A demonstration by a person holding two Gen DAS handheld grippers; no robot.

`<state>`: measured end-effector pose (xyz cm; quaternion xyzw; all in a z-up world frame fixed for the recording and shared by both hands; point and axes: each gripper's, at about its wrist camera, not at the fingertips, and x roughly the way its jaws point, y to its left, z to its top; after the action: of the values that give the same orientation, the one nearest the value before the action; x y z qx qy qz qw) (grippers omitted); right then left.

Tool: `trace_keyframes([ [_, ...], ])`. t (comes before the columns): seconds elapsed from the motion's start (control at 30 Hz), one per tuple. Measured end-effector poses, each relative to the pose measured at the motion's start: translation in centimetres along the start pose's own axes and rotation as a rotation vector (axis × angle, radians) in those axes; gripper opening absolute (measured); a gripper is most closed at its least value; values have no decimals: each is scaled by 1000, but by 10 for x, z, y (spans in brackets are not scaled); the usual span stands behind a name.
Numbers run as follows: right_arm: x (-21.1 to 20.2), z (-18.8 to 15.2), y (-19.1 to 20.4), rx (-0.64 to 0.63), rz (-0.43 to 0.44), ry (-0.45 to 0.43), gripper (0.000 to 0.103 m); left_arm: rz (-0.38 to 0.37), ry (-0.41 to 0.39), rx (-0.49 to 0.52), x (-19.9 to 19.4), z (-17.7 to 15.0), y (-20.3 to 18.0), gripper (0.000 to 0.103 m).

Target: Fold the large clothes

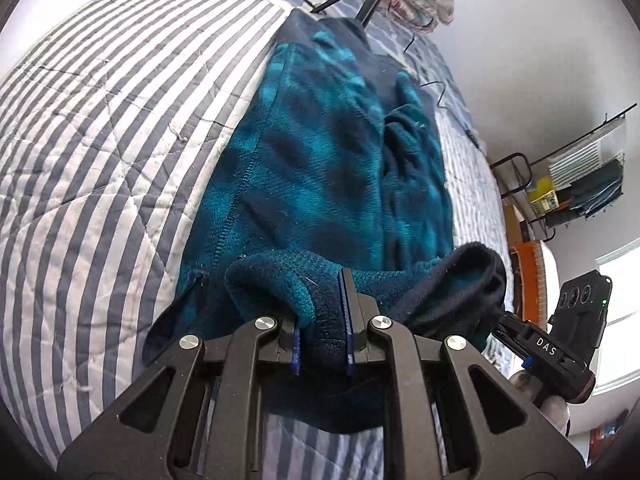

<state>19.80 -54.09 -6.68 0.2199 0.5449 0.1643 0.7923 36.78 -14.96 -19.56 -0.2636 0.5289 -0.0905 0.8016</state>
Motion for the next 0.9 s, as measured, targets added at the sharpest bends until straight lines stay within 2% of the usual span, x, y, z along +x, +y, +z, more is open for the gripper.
trace_keyframes([
  [0.17, 10, -2, -9, 7, 30, 16, 11, -9, 21, -5, 14, 2, 5, 14],
  [0.3, 4, -2, -22, 57, 130, 16, 15, -62, 44, -57, 15, 5, 12, 15],
  [0.4, -1, -2, -27, 91, 172, 20, 19, -122, 68, -118, 12, 7, 20, 22],
  [0.6, -11, 0, -33, 159, 265, 1, 27, -150, 77, -132, 1, 10, 20, 24],
  [0.67, -13, 0, -40, 204, 310, 4, 33, -161, 82, -140, -1, 12, 20, 29],
  [0.77, -19, 0, -49, 266, 371, -14, 48, -188, 82, -159, -6, 15, 21, 35],
  [0.8, -21, 1, -50, 275, 380, -21, 60, -201, 86, -169, -7, 16, 21, 37],
  [0.83, -26, 2, -50, 278, 377, -36, 66, -211, 85, -175, -9, 19, 21, 42],
  [0.9, -35, 7, -50, 276, 381, -58, 66, -231, 64, -183, -18, 23, 21, 51],
])
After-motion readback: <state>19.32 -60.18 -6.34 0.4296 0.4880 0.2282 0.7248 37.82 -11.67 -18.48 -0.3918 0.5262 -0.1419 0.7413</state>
